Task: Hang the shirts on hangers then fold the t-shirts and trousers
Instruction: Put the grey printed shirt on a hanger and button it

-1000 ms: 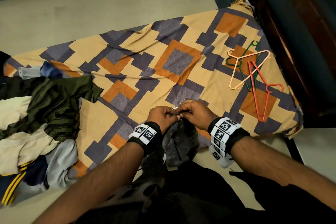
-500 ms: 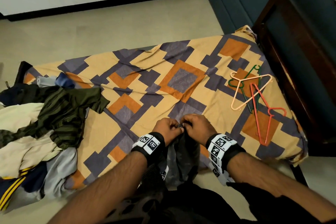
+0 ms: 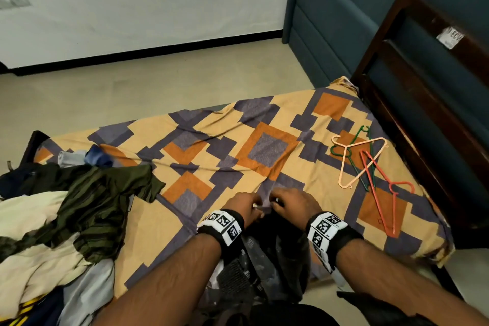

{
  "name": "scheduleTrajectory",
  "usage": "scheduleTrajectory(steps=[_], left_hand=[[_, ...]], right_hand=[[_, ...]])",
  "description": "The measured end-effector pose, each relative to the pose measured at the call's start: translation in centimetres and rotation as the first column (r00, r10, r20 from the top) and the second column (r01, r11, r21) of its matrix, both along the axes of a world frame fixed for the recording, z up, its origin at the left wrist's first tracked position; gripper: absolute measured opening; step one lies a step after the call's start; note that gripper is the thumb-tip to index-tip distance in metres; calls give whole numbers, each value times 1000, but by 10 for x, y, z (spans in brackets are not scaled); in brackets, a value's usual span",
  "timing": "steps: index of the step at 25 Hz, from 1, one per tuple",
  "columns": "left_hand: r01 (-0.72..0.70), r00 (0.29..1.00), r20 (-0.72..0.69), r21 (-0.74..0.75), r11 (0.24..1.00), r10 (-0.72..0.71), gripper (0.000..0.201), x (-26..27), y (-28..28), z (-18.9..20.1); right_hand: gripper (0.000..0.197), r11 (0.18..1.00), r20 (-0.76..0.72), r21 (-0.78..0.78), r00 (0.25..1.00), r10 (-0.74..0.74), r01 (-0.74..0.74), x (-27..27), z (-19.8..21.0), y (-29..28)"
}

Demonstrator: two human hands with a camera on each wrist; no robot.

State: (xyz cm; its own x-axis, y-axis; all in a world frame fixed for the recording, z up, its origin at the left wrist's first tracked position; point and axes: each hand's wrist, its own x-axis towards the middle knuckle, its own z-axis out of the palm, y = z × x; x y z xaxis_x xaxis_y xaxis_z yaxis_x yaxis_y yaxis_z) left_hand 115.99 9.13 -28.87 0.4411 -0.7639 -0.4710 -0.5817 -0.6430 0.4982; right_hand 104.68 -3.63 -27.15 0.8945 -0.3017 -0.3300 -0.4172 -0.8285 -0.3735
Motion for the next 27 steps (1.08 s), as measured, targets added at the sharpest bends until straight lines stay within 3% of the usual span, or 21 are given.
scheduleTrajectory(steps=[3,7,13,17,19,22,27], left_hand=[[114,988,96,102,988,-124,20,21,17,0],[102,984,135,138,985,-120,20,35,31,-2],[-115,978,183,69,991,101,18,44,34,8],[-318,928,190,-44,947,321,18,42,32,15],[-451,876,144,-87,888,460,13,42,30,18],[-570,812,29,-168,804,583,13,35,24,26],[-727,685,-444,-361,584,578,15,7,5,45]], right_hand=[[15,988,-16,152,1000,12,-9,2,4,-1],[23,989,-166,143,984,64,-40,-3,3,-5],[39,953,-233,303,969,80,-5,-28,-4,-27],[35,891,-87,441,993,-80,110,-47,0,-55],[32,854,32,486,972,-232,188,-52,0,-68],[27,829,125,508,932,-341,235,-57,3,-76],[21,706,110,649,884,-454,281,-44,10,-64]])
